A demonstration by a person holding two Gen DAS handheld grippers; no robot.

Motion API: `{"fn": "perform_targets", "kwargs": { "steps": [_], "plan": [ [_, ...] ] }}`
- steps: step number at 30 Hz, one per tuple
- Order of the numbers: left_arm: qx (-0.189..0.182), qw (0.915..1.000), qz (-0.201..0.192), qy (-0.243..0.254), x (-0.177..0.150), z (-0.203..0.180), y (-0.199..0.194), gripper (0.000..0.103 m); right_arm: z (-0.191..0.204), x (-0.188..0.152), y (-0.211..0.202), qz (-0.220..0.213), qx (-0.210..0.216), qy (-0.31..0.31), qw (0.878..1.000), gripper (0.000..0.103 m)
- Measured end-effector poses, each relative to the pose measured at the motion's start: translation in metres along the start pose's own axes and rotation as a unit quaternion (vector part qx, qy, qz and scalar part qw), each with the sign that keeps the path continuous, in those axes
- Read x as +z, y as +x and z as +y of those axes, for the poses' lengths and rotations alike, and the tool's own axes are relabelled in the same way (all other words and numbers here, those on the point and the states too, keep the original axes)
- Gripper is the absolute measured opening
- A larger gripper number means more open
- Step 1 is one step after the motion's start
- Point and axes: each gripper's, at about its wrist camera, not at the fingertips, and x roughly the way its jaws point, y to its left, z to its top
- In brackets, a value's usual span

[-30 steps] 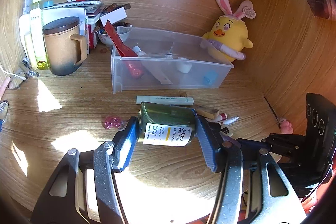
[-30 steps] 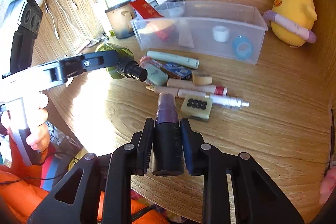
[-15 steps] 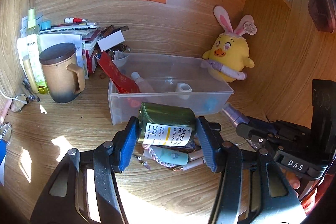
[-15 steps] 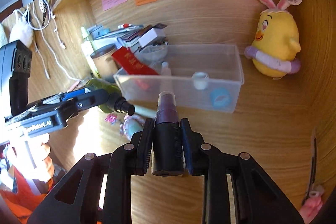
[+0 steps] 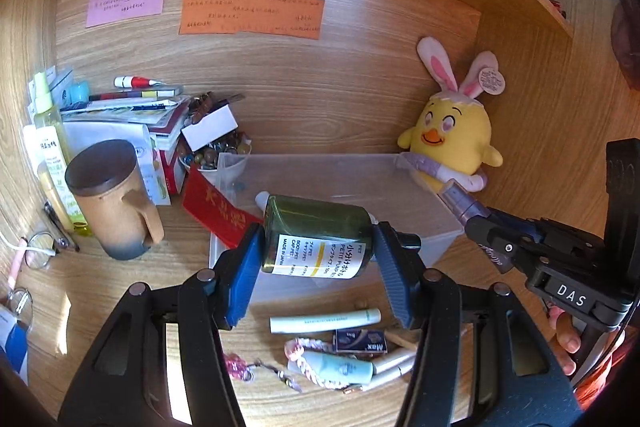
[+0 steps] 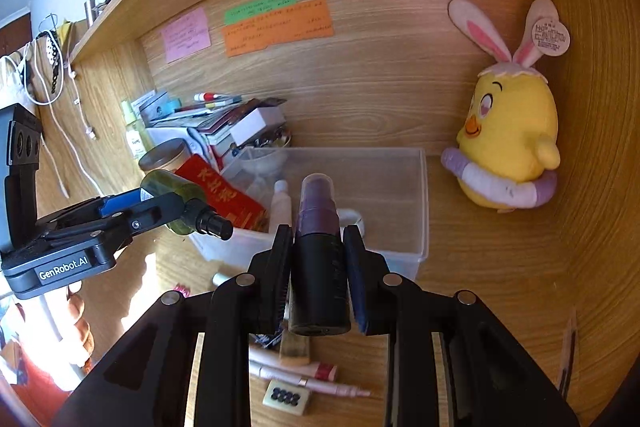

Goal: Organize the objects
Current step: 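Carry the black tube and green bottle into the clear bin and release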

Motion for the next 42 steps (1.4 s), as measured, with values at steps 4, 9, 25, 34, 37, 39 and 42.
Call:
{"fn": "perform_targets", "kwargs": {
  "steps": [4,9,25,34,37,39,42],
  "plan": [
    [0.006,1.0000,-0.001,0.005,0.010,0.000,0.009,0.056,-0.003,0.012,0.008,-0.004,-0.012,-0.008,1.000,0.023],
    [0.010,0.9999,0.003,0.011,0.022,-0.001,0.022,0.056,-0.005,0.026,0.020,-0.008,-0.027,-0.020,0.999,0.023],
    [0.016,0.9973,0.071,0.012,0.026,0.002,0.092,0.056,-0.038,0.035,0.087,0.053,-0.044,0.018,0.997,0.023],
    [0.005,0.9941,0.107,0.018,0.010,0.001,0.121,0.056,-0.033,0.023,0.109,0.083,-0.048,-0.001,0.995,0.023],
    [0.002,0.9934,0.112,0.023,0.007,0.001,0.124,0.056,-0.030,0.018,0.115,0.093,-0.050,-0.009,0.994,0.023],
    [0.002,0.9932,0.113,0.025,0.006,0.001,0.125,0.056,-0.028,0.016,0.118,0.097,-0.050,-0.013,0.994,0.023],
    [0.002,0.9931,0.115,0.025,0.005,0.003,0.126,0.056,-0.026,0.014,0.122,0.100,-0.053,-0.017,0.993,0.023]
  ]
}}
